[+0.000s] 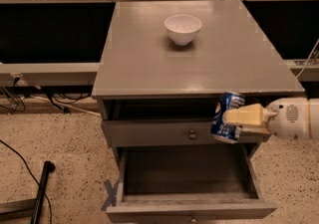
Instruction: Pick pepsi can from middle drawer and place on counter
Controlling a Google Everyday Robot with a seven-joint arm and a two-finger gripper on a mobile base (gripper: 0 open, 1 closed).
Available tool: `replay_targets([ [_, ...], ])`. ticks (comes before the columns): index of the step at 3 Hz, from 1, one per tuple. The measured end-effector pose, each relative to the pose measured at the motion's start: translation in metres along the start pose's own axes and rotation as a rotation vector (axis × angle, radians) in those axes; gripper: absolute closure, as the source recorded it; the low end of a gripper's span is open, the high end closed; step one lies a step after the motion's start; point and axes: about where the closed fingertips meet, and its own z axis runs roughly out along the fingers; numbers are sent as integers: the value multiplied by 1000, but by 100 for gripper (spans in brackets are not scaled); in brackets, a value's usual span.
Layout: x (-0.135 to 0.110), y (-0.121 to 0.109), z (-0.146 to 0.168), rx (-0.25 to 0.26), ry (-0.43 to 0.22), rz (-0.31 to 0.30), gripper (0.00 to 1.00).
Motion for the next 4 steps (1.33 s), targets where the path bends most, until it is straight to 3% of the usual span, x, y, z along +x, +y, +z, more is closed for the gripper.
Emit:
replay_targets([
  [1, 39, -58, -3, -54, -26, -145, 100],
  [2, 72, -87, -2, -112, -35, -215, 100],
  [3, 121, -94, -8, -247, 13, -233, 100],
  [4, 158, -82, -16, -395, 52, -202, 100],
])
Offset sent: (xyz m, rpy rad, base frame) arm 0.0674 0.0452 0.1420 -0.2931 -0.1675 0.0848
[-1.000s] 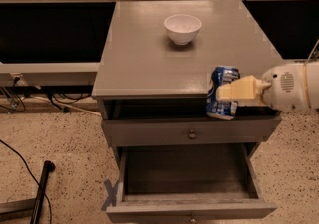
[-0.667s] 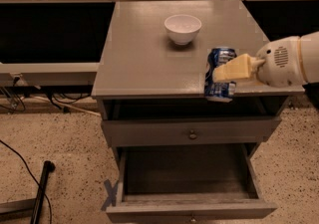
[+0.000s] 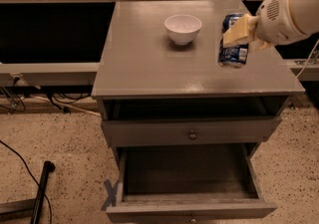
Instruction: Pick pepsi can from middle drawer and place on counter
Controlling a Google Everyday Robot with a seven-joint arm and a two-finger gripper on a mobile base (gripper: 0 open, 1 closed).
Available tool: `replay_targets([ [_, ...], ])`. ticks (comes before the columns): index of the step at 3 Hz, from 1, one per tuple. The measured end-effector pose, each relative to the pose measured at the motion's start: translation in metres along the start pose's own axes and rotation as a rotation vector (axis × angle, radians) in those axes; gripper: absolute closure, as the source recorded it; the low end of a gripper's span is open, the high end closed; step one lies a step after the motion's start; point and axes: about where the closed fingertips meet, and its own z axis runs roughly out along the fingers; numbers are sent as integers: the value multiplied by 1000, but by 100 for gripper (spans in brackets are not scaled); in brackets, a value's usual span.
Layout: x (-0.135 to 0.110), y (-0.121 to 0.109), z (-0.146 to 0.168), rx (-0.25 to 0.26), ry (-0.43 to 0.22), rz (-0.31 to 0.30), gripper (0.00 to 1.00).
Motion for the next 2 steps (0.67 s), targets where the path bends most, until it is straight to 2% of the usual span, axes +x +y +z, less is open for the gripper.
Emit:
replay_targets([
  [1, 12, 29, 13, -85, -49, 64, 100],
  [2, -14, 62, 42, -110, -192, 141, 100],
])
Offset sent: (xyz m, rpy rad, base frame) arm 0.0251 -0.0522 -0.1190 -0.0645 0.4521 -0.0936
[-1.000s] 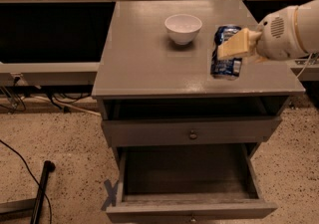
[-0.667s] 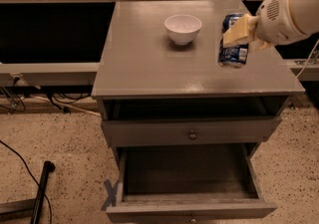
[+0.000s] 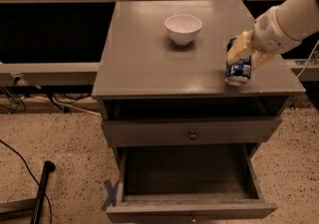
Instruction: Pick pepsi can from middle drawer and place on counter
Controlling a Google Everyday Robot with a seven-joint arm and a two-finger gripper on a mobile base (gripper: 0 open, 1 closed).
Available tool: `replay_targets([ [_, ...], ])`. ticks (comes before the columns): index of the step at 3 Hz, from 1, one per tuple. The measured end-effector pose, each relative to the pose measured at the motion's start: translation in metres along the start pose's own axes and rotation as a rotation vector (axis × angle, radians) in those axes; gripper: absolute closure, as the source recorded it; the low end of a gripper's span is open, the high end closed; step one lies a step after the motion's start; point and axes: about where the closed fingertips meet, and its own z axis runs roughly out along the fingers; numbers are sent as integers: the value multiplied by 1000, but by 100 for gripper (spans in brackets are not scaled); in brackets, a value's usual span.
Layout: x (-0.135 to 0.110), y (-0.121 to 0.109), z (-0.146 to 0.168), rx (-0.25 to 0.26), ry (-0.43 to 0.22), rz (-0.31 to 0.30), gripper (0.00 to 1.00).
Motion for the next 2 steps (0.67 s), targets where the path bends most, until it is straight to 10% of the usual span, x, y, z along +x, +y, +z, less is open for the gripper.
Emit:
replay_targets([
  [2, -22, 15, 24, 2, -153, 52, 60],
])
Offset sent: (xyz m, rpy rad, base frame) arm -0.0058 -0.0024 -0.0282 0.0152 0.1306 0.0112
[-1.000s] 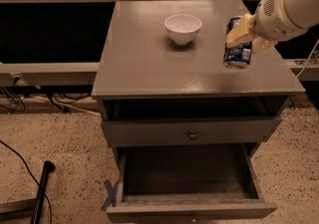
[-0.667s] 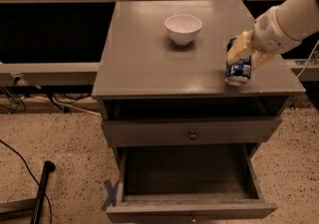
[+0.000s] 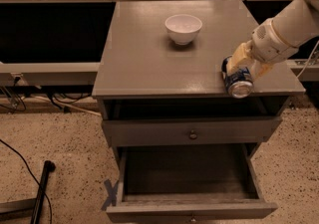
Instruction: Pick pepsi can from middle drawer and place on counter
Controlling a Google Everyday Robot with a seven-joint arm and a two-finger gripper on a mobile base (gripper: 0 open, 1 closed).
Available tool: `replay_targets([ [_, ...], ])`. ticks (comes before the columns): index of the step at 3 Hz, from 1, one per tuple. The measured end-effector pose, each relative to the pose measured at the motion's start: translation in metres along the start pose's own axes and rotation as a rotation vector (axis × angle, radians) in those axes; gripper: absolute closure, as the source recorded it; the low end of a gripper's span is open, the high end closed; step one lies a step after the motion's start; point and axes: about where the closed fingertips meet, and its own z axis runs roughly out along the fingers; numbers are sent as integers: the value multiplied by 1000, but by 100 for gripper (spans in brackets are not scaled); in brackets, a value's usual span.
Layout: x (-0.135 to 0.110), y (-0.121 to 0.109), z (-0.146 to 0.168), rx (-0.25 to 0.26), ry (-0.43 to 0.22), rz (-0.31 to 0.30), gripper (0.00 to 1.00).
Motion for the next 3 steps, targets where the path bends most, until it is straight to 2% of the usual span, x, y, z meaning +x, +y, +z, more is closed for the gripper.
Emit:
replay_targets([
  [2, 0, -1, 5, 3, -5, -1, 14],
  [3, 0, -2, 7, 4, -7, -3, 0],
])
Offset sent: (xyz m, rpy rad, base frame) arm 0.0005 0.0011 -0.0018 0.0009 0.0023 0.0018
